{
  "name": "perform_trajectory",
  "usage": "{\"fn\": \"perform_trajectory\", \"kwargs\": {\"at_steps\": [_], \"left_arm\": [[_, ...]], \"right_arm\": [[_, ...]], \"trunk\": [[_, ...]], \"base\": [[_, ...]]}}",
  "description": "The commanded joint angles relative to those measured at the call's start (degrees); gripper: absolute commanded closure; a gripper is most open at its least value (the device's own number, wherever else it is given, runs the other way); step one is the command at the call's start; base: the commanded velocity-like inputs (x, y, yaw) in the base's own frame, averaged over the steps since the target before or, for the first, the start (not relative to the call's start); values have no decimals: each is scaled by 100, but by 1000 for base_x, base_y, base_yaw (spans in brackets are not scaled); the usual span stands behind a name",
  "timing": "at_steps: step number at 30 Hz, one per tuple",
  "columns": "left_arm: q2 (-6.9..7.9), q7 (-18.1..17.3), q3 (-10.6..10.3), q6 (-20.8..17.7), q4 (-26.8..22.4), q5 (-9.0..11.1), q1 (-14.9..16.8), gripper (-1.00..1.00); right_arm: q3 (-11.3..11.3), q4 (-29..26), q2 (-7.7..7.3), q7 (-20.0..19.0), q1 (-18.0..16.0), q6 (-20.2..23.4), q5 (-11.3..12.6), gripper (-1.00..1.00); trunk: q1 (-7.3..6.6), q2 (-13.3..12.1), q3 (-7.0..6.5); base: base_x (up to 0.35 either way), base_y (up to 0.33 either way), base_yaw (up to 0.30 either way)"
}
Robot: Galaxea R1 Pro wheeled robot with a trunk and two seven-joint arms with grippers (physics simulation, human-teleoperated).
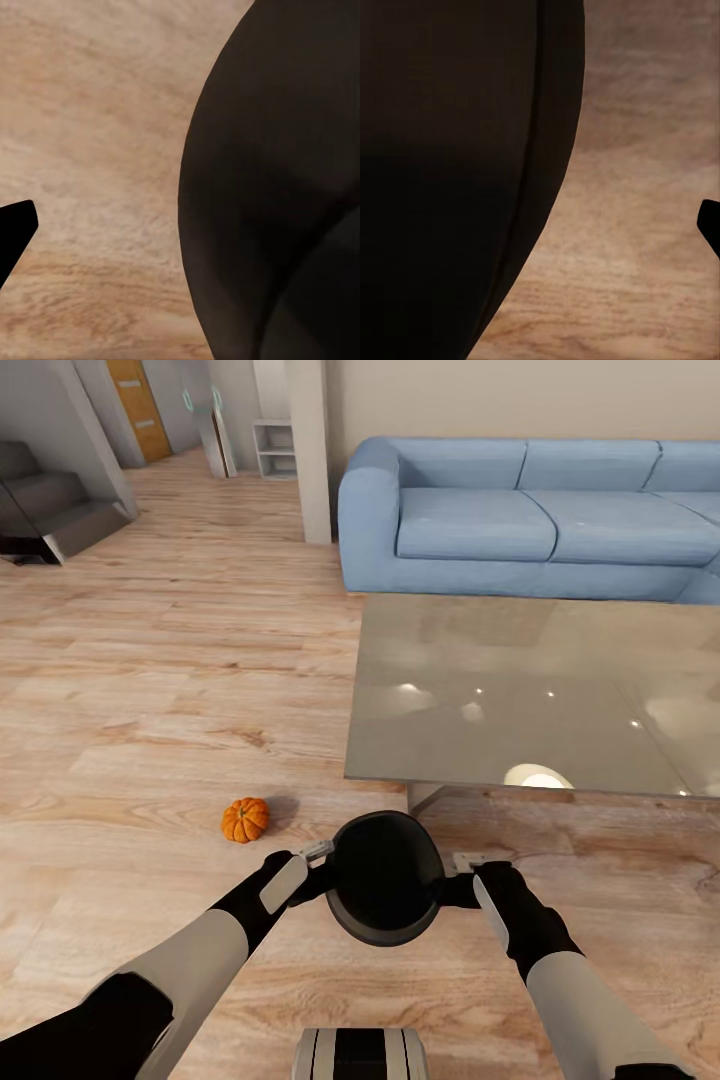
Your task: Place each of the two pumpkins and all three candles from the living room inside a cabinet in the living room (use any cabinet), then make sure every cabinet is closed, and position the cauldron so it is next to a table in the living room.
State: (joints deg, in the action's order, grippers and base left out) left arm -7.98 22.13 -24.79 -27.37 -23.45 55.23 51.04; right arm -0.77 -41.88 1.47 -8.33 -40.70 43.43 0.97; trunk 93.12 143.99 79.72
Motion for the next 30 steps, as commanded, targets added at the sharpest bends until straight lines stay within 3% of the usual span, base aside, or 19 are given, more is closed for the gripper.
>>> {"fn": "perform_trajectory", "kwargs": {"at_steps": [1,8,30], "left_arm": [[16,54,9,-32,0,-170,2,-100],[16,60,17,-18,-4,-147,2,-100],[19,103,52,-31,-73,-130,2,-100]], "right_arm": [[-4,4,-6,42,1,-10,-229,-100],[-4,9,-7,42,1,-5,-203,-100],[-15,13,-6,30,1,-9,-218,-100]], "trunk": [[0,0,0],[0,0,0],[-57,-29,-487]], "base": [[0,0,0],[0,0,0],[0,0,0]]}}
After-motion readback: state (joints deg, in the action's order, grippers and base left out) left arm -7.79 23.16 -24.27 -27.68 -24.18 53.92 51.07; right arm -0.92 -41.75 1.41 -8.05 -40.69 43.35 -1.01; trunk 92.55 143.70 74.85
